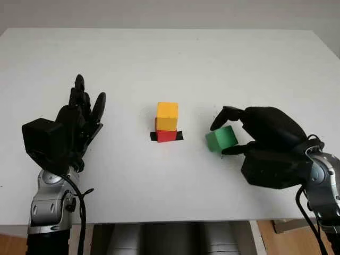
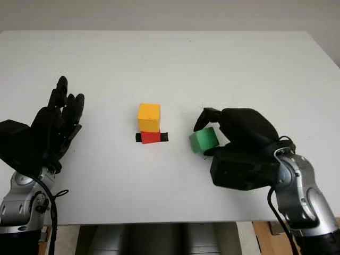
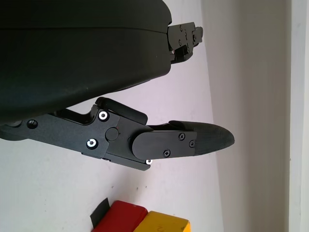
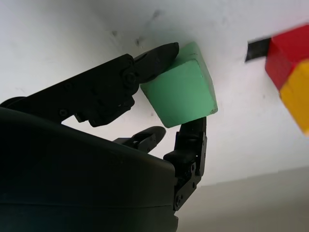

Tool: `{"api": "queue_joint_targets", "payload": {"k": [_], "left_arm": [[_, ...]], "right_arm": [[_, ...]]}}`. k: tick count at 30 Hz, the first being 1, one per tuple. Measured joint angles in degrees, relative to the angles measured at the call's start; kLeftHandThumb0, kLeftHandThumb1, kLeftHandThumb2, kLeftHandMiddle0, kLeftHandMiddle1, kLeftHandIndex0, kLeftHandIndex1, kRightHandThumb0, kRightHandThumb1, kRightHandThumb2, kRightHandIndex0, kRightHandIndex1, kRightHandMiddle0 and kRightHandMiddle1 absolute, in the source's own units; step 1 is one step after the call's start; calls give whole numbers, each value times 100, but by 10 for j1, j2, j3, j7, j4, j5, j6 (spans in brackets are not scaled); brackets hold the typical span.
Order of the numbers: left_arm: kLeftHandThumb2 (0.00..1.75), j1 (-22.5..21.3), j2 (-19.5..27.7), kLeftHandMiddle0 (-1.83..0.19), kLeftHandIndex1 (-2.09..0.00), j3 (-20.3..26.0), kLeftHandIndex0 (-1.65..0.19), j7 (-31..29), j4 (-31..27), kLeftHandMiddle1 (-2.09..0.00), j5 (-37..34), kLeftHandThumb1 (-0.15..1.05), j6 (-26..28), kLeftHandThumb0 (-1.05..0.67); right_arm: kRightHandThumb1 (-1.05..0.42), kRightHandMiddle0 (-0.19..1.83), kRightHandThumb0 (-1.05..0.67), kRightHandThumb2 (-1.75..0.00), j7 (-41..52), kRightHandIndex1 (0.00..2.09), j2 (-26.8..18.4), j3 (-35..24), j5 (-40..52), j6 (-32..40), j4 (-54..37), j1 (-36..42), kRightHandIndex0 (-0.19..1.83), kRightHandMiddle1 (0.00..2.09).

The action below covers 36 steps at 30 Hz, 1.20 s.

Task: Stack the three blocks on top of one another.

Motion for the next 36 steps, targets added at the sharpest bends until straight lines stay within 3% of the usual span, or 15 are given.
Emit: {"api": "queue_joint_targets", "payload": {"k": [10, 20, 25, 36], "left_arm": [[41, 0, 0, 19, -5, 0, 14, 0, 9, -5, -2, 105, -4, -68], [41, 0, 0, 19, -5, 1, 14, 1, 13, -5, -2, 105, -7, -68], [42, 0, 6, 19, -4, 2, 18, -2, 13, 0, -2, 105, -5, -70], [45, 0, 12, 19, 0, 4, 19, -5, 12, 0, 0, 105, 5, -70]], "right_arm": [[-85, 69, -27, -5, 2, 6, 1, -26, 81, -10, 97, -140, 62, 87], [-82, 56, -27, -5, 62, 7, 2, -4, 144, -16, 231, -293, 65, 124], [-85, 41, -30, -6, 129, 4, 11, 28, 159, 45, 284, -380, 60, 154], [-94, 35, -43, -7, 220, 3, 31, 102, 144, 120, 320, -460, 57, 161]]}}
